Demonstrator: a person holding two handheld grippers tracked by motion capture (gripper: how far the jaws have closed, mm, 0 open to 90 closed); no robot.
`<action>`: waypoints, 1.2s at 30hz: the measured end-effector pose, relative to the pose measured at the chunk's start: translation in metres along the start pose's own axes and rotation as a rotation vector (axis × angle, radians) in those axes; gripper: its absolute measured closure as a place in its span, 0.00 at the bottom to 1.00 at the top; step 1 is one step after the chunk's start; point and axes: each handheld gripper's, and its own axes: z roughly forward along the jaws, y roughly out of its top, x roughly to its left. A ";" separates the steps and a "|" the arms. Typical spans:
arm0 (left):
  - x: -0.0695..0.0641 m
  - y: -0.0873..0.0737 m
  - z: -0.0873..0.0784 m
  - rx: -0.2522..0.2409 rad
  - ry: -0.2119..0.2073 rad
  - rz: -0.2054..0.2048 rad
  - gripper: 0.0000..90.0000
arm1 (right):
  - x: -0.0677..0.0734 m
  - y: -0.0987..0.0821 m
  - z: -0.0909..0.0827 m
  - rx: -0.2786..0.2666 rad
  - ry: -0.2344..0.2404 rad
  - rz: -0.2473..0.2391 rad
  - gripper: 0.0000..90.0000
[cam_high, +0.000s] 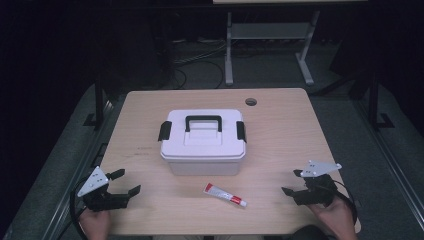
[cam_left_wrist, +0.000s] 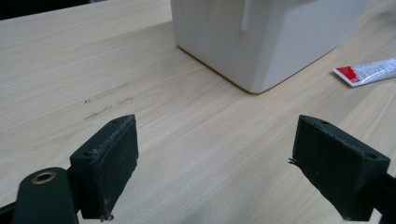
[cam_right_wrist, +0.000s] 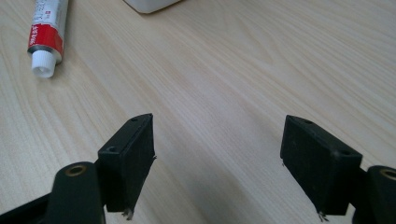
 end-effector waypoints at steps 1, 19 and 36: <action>0.000 0.000 0.000 0.000 0.000 0.000 0.15 | 0.000 0.000 0.000 0.000 0.000 0.000 0.28; -0.002 -0.001 -0.001 -0.016 0.004 0.003 0.15 | -0.023 0.064 -0.021 0.121 0.087 -0.126 0.28; 0.000 0.002 0.003 -0.015 -0.011 0.001 0.15 | -0.028 0.158 -0.018 0.235 0.214 -0.298 0.29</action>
